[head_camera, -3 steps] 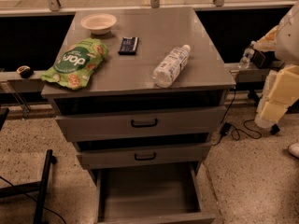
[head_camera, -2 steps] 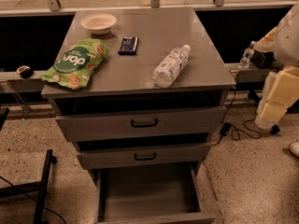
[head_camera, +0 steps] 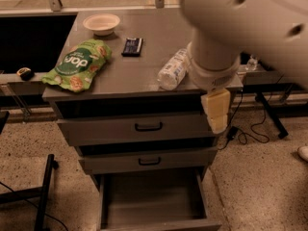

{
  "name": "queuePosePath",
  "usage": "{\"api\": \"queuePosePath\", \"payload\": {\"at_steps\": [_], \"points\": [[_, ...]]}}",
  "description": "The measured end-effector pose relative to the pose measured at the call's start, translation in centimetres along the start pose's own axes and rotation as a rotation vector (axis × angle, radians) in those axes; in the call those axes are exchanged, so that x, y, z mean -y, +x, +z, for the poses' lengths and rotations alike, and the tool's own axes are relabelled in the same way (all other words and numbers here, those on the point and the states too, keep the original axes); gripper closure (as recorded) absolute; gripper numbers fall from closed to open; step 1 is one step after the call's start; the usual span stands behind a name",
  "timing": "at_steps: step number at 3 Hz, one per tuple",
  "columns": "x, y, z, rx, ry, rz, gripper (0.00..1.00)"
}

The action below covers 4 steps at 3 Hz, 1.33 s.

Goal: Place green rice chip bag into bottom drawer

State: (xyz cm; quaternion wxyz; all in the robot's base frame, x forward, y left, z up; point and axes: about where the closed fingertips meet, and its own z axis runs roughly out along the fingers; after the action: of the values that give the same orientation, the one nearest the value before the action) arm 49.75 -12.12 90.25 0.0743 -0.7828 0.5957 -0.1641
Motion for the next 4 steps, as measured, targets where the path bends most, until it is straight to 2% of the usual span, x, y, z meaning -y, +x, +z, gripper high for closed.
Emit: {"api": "queuePosePath", "payload": {"at_steps": [1, 2, 3, 4], "points": [[0.6, 1.2, 0.5, -0.083, 0.021, -0.082, 0.0], [0.7, 1.2, 0.5, -0.077, 0.029, -0.095, 0.0], [3.2, 4.8, -2.0, -0.068, 0.165, -0.097, 0.0], [12.1, 5.4, -4.9, -0.095, 0.369, -0.31, 0.0]]}}
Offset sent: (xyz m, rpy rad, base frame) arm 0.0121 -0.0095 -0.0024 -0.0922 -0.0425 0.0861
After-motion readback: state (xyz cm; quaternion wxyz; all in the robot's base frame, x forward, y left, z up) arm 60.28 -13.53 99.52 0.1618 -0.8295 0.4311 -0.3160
